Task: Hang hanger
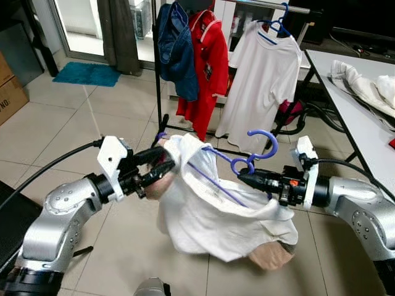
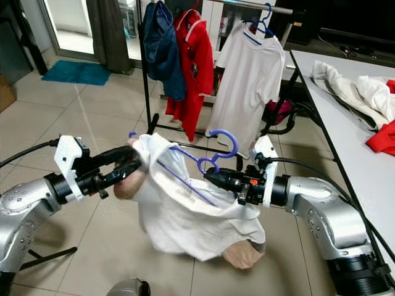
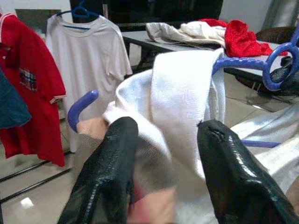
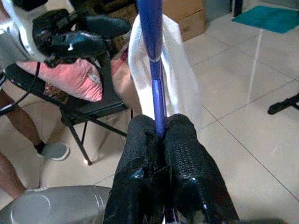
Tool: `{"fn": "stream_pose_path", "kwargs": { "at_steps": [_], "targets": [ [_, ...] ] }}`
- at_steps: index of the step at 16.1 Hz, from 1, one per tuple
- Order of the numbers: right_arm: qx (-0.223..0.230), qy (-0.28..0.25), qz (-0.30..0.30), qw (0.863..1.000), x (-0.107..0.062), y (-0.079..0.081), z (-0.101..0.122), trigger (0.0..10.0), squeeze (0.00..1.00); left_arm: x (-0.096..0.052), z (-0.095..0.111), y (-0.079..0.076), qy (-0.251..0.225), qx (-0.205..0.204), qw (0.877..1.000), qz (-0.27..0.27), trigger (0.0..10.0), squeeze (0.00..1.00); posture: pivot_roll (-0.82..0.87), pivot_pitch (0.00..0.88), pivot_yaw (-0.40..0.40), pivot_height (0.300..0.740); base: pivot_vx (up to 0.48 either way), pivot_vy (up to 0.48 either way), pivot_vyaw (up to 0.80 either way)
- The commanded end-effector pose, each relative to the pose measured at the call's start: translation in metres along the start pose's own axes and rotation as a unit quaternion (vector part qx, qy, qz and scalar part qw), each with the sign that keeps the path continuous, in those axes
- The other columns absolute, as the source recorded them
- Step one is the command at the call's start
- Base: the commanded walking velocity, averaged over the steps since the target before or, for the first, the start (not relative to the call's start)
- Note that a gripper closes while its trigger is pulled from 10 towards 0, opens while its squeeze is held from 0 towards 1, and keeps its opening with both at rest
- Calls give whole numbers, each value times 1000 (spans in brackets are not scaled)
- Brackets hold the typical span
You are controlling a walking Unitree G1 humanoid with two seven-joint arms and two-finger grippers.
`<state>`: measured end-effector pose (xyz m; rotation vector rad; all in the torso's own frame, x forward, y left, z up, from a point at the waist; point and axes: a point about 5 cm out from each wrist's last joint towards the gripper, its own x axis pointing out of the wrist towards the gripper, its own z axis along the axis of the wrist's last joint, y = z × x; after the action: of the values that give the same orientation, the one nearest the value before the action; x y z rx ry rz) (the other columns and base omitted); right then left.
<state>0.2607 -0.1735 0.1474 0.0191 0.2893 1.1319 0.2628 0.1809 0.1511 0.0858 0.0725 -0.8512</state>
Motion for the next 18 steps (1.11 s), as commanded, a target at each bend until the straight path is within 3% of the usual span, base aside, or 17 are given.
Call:
{"fn": "stream_pose_path", "kwargs": {
  "at_steps": [1, 5, 6, 7, 12, 14, 15, 18],
  "targets": [
    [-20, -8, 10, 1000, -1, -1, 5, 10000, 0, 4, 7, 0, 0, 9, 1000, -6, 10000, 1000, 43, 0, -48, 740, 0, 0, 0],
    [-18, -10, 30, 999, -2, -2, 1, 10000, 0, 2, 4, 8, 18, 20, 999, 27, 10000, 1000, 43, 0, -37, 740, 0, 0, 0],
    [-17, -9, 40, 999, -3, 0, 1, 10000, 0, 2, 5, 10, 13, 14, 999, 35, 10000, 675, 43, 0, -38, 740, 0, 0, 0],
    [-16, -9, 47, 999, -4, 1, 1, 10000, 0, 1, 3, 11, 14, 6, 999, 38, 10000, 0, 42, 0, -39, 740, 0, 0, 0],
    [-19, -7, 58, 998, -5, 1, 2, 10000, 0, 2, -22, 16, 65, -30, 996, 49, 10000, 0, 40, 0, -51, 740, 0, 0, 0],
    [-21, -6, 58, 998, -6, 1, 2, 10000, 0, 5, -20, 16, 58, -33, 996, 54, 2275, 0, 37, 0, -50, 740, 0, 0, 0],
    [-21, -6, 58, 998, -6, 1, 2, 10000, 0, 5, -19, 14, 54, -38, 996, 56, 0, 0, 36, 0, -51, 740, 0, 0, 0],
    [-21, -5, 58, 998, -7, 1, 2, 10000, 0, 7, -22, 11, 55, -32, 997, 50, 0, 0, 37, 0, -55, 740, 0, 0, 0]
  ]
}}
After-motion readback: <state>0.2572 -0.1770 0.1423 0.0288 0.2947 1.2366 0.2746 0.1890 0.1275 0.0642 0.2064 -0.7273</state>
